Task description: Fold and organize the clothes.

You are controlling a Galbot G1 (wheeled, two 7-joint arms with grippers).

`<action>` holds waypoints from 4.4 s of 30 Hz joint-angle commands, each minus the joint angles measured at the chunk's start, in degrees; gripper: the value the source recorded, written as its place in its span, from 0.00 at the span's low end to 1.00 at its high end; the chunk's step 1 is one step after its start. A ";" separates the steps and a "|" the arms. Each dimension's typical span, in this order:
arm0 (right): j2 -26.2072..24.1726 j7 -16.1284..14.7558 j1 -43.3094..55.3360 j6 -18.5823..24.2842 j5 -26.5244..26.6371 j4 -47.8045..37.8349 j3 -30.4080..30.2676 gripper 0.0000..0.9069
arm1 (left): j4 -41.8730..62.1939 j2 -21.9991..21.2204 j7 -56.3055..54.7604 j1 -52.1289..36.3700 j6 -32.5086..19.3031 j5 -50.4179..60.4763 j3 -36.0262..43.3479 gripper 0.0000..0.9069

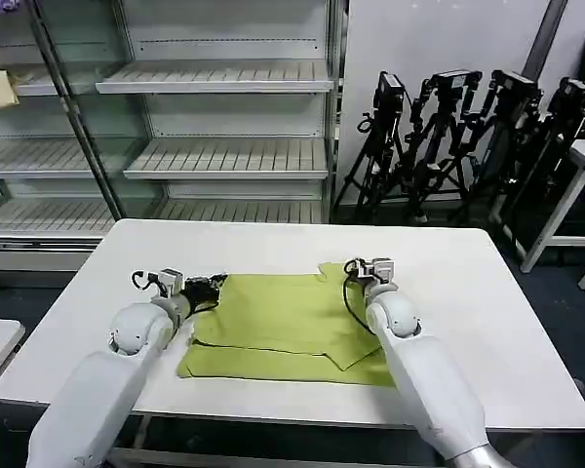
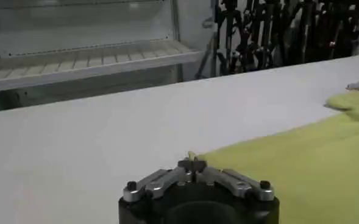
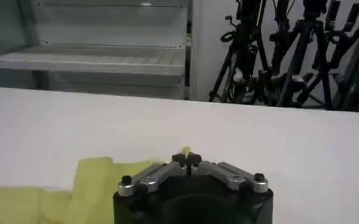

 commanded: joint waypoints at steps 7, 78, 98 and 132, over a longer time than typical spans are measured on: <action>-6.26 -1.57 -11.25 2.04 2.68 21.31 3.51 0.00 | -18.61 2.34 -2.24 13.24 -1.00 -2.44 -8.01 0.02; -12.25 -7.06 -44.34 5.21 -9.36 49.94 18.69 1.00 | -36.43 1.36 -26.30 34.03 0.51 -9.36 -11.73 1.00; -11.51 -7.53 -49.04 5.73 -9.39 54.50 24.69 1.00 | -33.31 -1.09 -39.71 32.26 0.62 -13.76 -4.39 0.02; -11.28 -7.35 -49.56 5.98 -9.81 54.92 25.55 1.00 | -28.86 17.35 -14.78 37.03 0.51 5.33 -34.21 0.01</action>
